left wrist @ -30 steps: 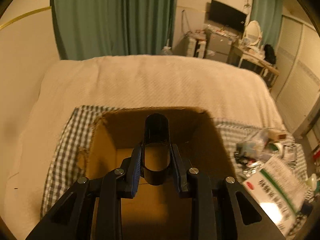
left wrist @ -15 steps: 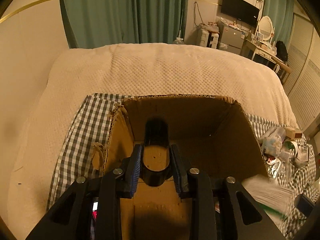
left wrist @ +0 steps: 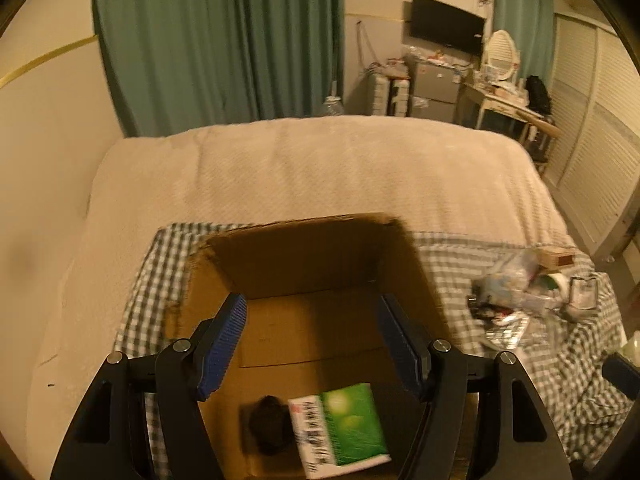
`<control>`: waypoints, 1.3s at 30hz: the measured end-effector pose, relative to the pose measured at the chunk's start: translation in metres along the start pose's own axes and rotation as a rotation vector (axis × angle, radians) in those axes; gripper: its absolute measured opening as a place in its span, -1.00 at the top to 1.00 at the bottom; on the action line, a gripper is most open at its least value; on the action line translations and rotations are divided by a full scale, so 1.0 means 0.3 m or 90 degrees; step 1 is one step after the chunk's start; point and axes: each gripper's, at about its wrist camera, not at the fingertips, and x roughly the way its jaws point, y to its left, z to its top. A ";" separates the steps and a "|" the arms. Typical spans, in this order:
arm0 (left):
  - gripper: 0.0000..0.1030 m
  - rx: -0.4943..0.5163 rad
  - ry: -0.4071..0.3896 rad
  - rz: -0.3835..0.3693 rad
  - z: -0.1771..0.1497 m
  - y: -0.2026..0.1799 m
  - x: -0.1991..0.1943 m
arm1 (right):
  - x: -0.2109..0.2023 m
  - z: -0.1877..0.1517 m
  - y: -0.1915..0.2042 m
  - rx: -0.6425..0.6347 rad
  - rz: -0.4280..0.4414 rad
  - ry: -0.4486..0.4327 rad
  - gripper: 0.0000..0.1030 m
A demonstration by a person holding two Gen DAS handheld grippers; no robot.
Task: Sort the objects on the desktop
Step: 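Move both open tools back to the cluttered pile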
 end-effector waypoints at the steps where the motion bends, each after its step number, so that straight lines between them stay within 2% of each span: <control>1: -0.37 0.004 -0.003 -0.008 0.004 -0.031 -0.018 | -0.026 0.000 -0.018 0.004 -0.008 -0.004 -0.68; 7: -0.37 0.038 -0.020 -0.059 0.029 -0.270 -0.123 | -0.205 -0.009 -0.166 0.014 -0.070 -0.035 -0.68; 11: -0.63 0.074 -0.033 -0.091 0.021 -0.469 -0.167 | -0.321 -0.017 -0.285 0.031 -0.117 -0.056 -0.68; 12: -0.64 0.081 -0.035 -0.097 0.014 -0.507 -0.168 | -0.345 -0.016 -0.313 0.035 -0.127 -0.060 -0.68; 17: -0.64 0.122 -0.015 -0.141 -0.046 -0.746 -0.137 | -0.441 -0.060 -0.507 0.062 -0.179 -0.074 -0.68; 23: -0.64 0.132 0.009 -0.150 -0.140 -0.930 -0.018 | -0.447 -0.139 -0.730 0.082 -0.227 -0.067 -0.72; 27: -0.64 0.105 0.016 -0.128 -0.229 -0.974 0.085 | -0.391 -0.192 -0.856 0.085 -0.252 -0.053 -0.74; 31: -0.64 0.041 0.010 -0.108 -0.353 -0.940 0.207 | -0.321 -0.308 -0.967 0.109 -0.259 -0.059 -0.75; 33: -0.64 0.029 0.016 -0.097 -0.408 -0.925 0.270 | -0.274 -0.364 -1.010 0.137 -0.258 -0.038 -0.75; 36: -0.64 0.039 0.064 -0.100 -0.429 -0.918 0.344 | -0.221 -0.375 -1.041 0.125 -0.269 0.000 -0.75; 39: -0.64 0.033 0.072 -0.108 -0.437 -0.920 0.373 | -0.195 -0.350 -1.037 0.083 -0.284 -0.010 -0.75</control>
